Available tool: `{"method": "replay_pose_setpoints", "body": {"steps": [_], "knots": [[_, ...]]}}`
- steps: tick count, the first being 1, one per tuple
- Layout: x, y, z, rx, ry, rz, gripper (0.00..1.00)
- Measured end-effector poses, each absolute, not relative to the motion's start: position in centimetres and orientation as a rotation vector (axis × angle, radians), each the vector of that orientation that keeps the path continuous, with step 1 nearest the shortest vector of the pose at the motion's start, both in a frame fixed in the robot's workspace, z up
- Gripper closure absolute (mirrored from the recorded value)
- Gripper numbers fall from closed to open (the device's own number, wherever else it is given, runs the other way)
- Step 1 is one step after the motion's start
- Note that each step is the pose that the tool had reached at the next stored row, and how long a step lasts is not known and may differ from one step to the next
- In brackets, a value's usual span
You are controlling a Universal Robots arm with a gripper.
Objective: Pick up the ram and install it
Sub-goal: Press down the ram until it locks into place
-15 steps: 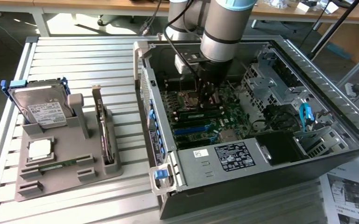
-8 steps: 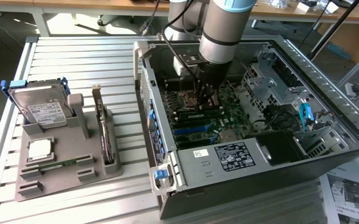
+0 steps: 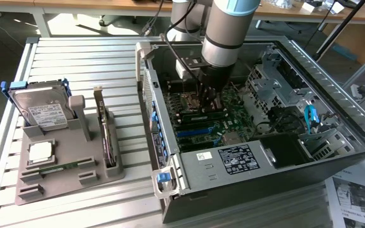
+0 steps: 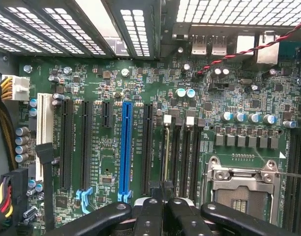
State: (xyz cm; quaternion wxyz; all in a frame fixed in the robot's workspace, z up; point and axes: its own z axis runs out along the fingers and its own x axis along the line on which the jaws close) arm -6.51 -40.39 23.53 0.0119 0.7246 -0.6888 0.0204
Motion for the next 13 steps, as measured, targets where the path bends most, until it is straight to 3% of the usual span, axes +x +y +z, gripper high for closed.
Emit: {"method": "replay_pose_setpoints", "body": {"steps": [13], "knots": [[-6.51, -40.39, 22.95, 2.26, -2.148, 0.063, 0.89]]}}
